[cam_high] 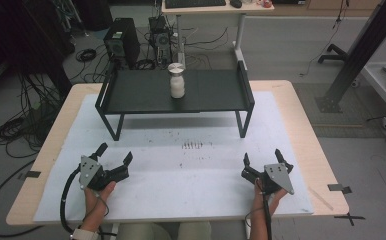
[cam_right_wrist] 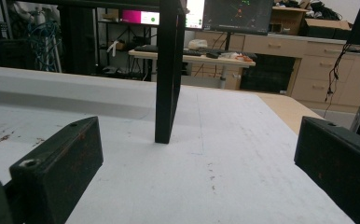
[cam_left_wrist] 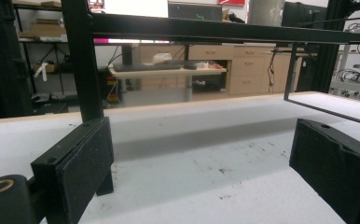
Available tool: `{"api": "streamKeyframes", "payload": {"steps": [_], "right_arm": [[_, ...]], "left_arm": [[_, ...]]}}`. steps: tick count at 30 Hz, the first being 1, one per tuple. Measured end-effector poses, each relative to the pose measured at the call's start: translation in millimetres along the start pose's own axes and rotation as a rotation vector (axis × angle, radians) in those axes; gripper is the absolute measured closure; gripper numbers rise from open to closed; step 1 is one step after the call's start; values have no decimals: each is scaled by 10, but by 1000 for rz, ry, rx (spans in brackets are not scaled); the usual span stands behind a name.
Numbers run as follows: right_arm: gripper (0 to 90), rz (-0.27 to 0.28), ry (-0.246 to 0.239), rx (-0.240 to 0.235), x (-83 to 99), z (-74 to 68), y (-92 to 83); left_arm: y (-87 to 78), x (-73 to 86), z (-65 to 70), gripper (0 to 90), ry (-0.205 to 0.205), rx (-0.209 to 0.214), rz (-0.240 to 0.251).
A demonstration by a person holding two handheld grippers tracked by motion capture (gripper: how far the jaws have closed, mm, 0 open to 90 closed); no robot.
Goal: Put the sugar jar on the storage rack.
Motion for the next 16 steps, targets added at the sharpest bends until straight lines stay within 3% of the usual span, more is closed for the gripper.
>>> {"api": "streamKeyframes", "payload": {"steps": [16], "right_arm": [[9, 5, 4, -4, -3, 1, -4]], "left_arm": [[-4, 0, -3, 67, 1, -8, 1]]}}
Point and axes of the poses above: each handheld gripper's, and its own axes: y roughly forward along the jaws, x roughly out of its underside, z roughly to its right, the point moved 9 cm from there along y, roughly forward along the jaws, and after that the axes turned 10 degrees about x, right-handed, at the moved point
